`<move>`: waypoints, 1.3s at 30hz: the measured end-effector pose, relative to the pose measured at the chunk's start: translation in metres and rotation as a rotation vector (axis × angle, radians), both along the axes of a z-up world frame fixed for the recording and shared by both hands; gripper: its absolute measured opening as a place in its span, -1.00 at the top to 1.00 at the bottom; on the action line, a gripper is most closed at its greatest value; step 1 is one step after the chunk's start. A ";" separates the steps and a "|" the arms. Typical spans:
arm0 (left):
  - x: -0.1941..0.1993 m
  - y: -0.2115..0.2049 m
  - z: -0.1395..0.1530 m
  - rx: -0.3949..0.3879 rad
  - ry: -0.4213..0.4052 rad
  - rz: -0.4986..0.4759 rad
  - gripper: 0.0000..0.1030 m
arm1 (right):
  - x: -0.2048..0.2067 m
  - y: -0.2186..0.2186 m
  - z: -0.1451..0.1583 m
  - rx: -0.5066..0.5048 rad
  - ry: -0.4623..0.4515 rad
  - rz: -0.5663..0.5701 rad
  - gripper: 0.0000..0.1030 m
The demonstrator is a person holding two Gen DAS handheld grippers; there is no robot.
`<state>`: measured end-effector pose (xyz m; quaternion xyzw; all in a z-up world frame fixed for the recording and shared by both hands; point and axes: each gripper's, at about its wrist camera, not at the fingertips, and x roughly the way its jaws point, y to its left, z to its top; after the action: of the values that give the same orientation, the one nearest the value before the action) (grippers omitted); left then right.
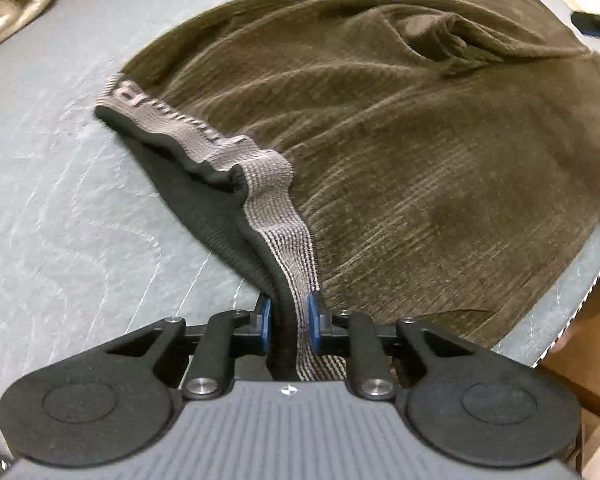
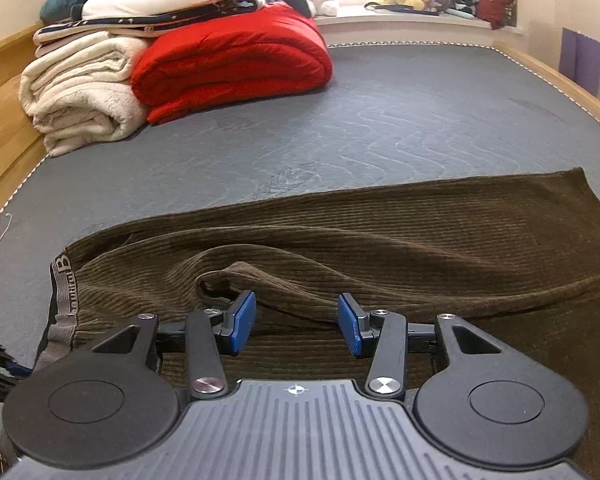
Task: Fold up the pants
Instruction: 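Lift the grey waistband with the left tool and fold it over the pants, then open the left tool and move it to the pant leg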
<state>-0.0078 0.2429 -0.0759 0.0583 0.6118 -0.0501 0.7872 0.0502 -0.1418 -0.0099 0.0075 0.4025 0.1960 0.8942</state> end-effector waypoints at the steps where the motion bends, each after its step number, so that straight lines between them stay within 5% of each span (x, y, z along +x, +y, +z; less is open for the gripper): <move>1: -0.002 -0.005 -0.004 0.004 0.020 -0.007 0.59 | -0.001 0.000 -0.001 -0.001 0.003 -0.003 0.08; 5: -0.010 -0.014 -0.017 0.109 0.092 -0.078 0.73 | -0.002 0.001 -0.003 -0.003 0.017 0.000 0.08; 11: -0.002 0.000 0.025 0.018 -0.107 0.011 0.67 | -0.009 0.003 -0.002 -0.026 0.003 0.031 0.07; 14: -0.003 -0.011 0.031 -0.021 -0.149 -0.061 0.65 | -0.014 0.005 -0.002 -0.061 -0.019 0.060 0.07; 17: -0.005 -0.030 0.013 -0.013 -0.103 -0.177 0.47 | -0.019 0.004 -0.002 -0.091 -0.043 0.079 0.07; 19: -0.004 -0.031 -0.019 0.093 0.033 -0.198 0.54 | -0.018 0.000 -0.001 -0.078 -0.036 0.074 0.07; 25: 0.005 -0.034 0.001 0.068 -0.034 -0.185 0.49 | -0.015 -0.019 0.005 -0.047 -0.049 0.018 0.07; 32: 0.023 -0.053 0.028 0.094 -0.196 -0.159 0.09 | 0.000 -0.051 0.031 0.054 -0.036 -0.035 0.08; 35: 0.028 -0.054 0.038 0.123 -0.306 -0.137 -0.07 | 0.009 -0.067 0.063 0.057 -0.113 -0.043 0.08; 39: 0.044 -0.047 0.048 0.140 -0.415 -0.036 -0.54 | 0.019 -0.091 0.093 0.009 -0.248 -0.018 0.08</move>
<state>0.0364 0.1958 -0.0278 0.1328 0.4375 -0.0083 0.8893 0.0692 -0.2330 0.0828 -0.0093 0.2878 0.1890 0.9388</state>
